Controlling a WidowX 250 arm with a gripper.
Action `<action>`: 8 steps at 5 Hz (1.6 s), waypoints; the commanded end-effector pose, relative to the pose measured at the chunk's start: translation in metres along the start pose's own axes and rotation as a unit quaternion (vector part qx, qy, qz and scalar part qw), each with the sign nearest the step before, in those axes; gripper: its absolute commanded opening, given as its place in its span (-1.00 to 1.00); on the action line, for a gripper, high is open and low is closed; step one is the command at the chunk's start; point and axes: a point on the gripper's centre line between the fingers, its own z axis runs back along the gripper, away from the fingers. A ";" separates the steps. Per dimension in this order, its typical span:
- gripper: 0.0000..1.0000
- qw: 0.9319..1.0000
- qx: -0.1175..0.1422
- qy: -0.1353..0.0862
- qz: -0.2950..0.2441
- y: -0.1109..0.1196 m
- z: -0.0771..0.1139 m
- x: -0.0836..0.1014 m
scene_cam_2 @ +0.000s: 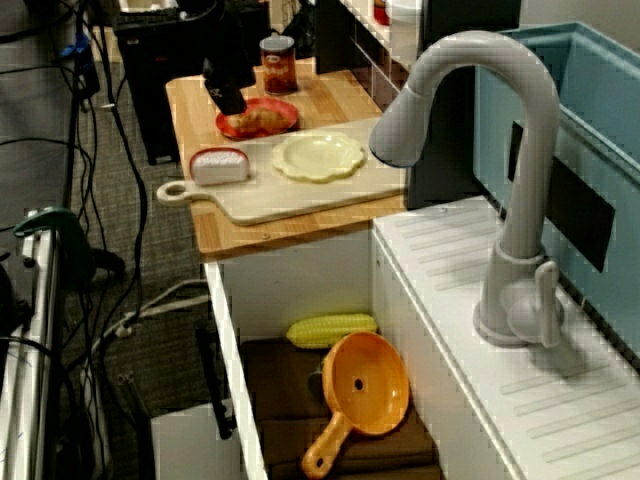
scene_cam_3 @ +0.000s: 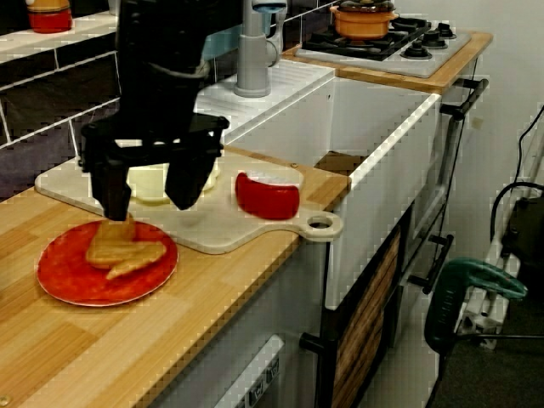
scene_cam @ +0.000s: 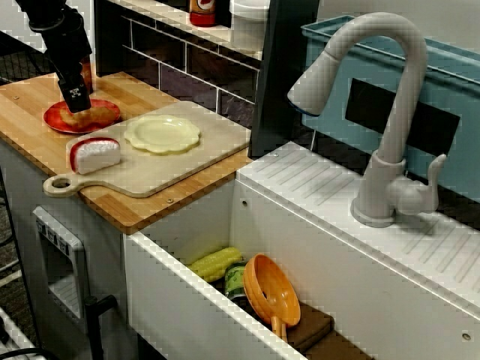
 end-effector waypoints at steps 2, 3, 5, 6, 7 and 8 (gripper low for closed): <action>1.00 1.000 0.028 -0.002 0.012 0.026 -0.008 0.035; 1.00 0.999 0.031 0.002 0.011 0.023 -0.017 0.040; 1.00 0.999 0.033 0.009 0.009 0.019 -0.022 0.041; 1.00 0.999 0.031 0.012 0.011 0.019 -0.015 0.037; 1.00 1.000 0.022 0.012 0.010 0.022 -0.006 0.032; 1.00 1.000 0.012 0.015 0.014 0.025 -0.003 0.026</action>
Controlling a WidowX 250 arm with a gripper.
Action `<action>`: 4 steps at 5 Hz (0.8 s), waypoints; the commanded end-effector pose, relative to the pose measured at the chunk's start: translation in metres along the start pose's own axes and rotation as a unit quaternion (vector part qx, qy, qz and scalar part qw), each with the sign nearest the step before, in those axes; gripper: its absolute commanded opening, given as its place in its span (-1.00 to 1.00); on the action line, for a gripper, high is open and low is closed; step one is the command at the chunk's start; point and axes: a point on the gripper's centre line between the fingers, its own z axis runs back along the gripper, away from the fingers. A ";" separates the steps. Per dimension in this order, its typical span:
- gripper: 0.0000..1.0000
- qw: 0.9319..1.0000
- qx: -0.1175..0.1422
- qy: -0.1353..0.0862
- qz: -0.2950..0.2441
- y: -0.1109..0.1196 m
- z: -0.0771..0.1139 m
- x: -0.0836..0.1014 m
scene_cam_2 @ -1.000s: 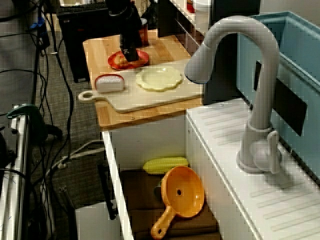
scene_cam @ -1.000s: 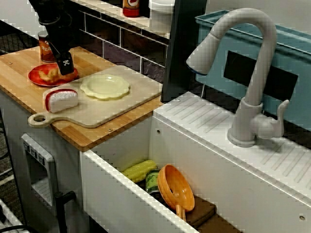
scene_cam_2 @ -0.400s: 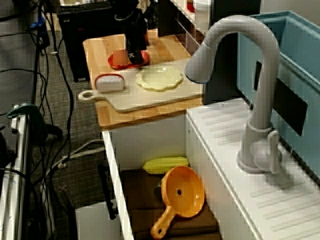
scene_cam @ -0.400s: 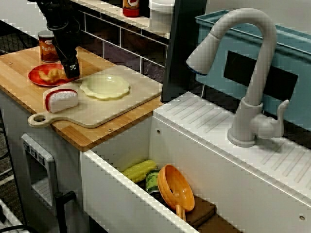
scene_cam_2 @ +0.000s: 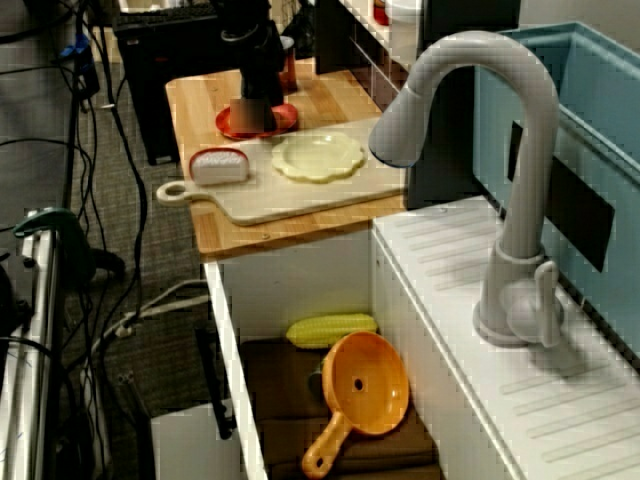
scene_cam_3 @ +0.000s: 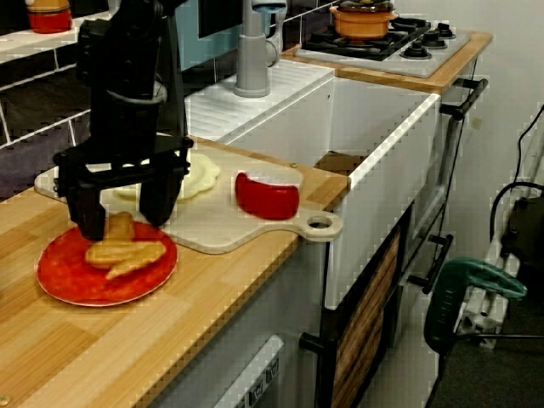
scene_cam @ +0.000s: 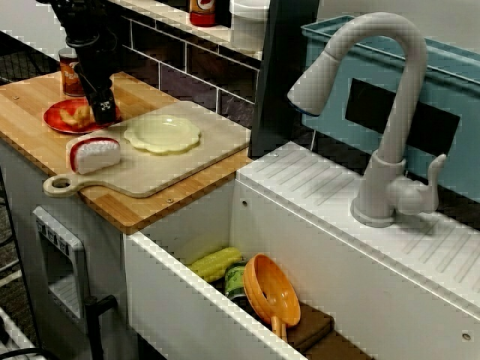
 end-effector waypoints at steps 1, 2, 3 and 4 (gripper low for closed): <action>1.00 1.000 0.020 -0.021 0.004 0.024 0.030 0.002; 1.00 1.000 0.019 -0.019 0.010 0.027 0.029 0.004; 1.00 0.999 0.020 -0.020 0.015 0.029 0.031 0.006; 1.00 0.999 0.024 -0.019 0.013 0.029 0.027 0.008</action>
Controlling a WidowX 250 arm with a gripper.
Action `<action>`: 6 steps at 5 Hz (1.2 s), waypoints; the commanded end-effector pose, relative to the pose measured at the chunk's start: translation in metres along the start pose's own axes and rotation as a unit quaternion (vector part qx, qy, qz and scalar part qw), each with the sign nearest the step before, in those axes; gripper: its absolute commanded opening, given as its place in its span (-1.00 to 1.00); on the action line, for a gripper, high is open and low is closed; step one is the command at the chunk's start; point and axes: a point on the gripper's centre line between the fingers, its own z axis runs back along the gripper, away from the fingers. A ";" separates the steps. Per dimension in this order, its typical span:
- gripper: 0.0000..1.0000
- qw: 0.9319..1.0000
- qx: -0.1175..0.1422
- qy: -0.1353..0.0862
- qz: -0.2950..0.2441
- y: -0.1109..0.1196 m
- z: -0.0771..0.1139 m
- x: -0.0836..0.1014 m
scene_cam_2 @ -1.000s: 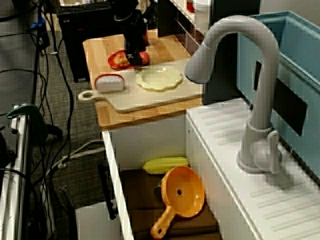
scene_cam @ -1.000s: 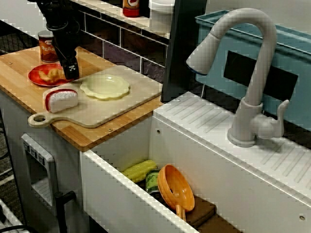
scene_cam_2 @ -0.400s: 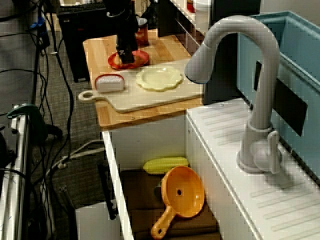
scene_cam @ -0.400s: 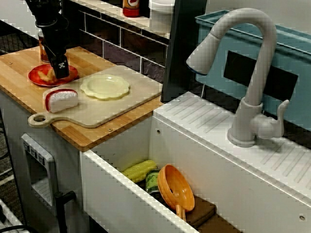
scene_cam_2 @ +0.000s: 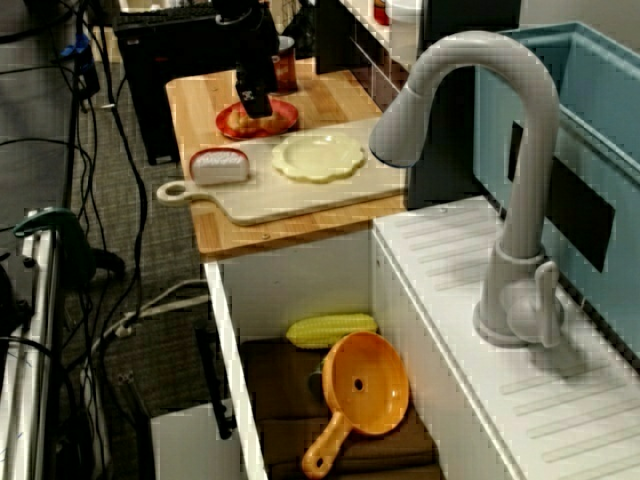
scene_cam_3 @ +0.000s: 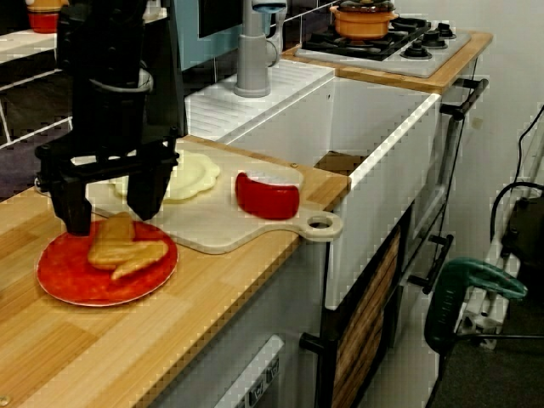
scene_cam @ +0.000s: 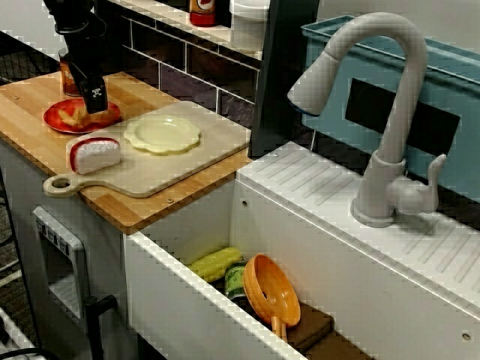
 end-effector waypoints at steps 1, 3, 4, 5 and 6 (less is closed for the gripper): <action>1.00 0.999 0.028 -0.017 -0.007 0.015 0.013 0.014; 1.00 0.999 0.019 -0.019 -0.024 0.013 0.005 0.019; 1.00 0.999 0.020 -0.022 -0.027 0.012 0.001 0.021; 1.00 1.000 0.014 -0.017 -0.015 0.015 -0.001 0.023; 1.00 1.000 0.015 -0.013 -0.011 0.018 -0.003 0.025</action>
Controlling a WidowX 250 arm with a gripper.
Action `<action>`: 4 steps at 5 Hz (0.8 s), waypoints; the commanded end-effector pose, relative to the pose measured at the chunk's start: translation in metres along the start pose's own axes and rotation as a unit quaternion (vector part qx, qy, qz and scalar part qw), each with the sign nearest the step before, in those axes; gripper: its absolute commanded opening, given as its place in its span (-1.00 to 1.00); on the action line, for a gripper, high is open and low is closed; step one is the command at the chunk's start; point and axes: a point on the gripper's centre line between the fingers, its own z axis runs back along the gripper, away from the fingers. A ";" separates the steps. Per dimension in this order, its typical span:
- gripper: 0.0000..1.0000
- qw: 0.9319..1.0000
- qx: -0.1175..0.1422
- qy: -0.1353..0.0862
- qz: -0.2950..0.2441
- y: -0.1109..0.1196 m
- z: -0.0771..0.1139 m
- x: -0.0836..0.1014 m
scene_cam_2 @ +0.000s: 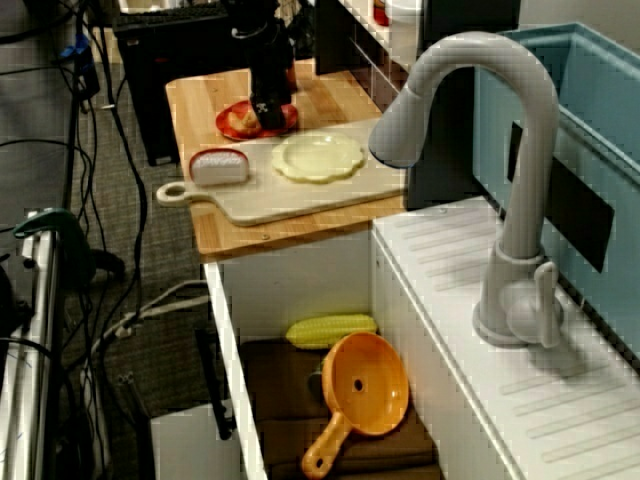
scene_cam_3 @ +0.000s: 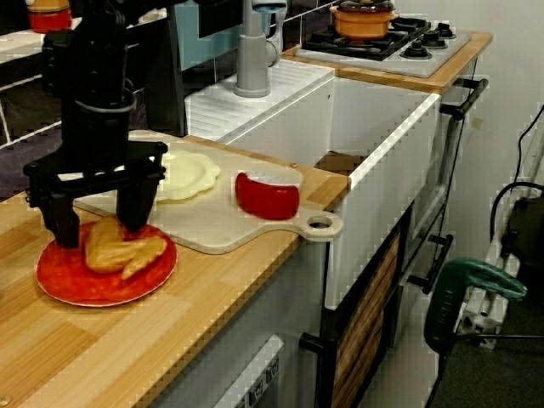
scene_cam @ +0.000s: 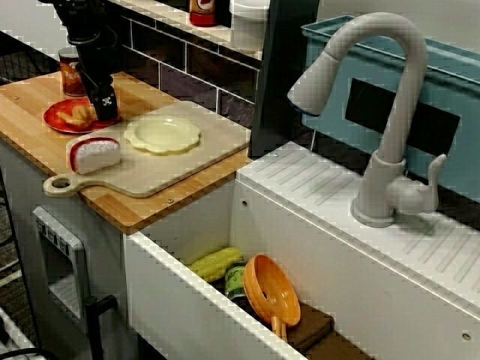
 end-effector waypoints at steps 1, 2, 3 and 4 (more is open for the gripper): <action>1.00 1.000 0.025 -0.009 0.003 0.017 0.014 0.014; 1.00 0.999 0.030 -0.007 0.007 0.018 0.014 0.014; 1.00 0.999 0.032 -0.006 0.019 0.018 0.016 0.013; -1.00 0.999 0.034 -0.017 0.030 0.018 0.018 0.009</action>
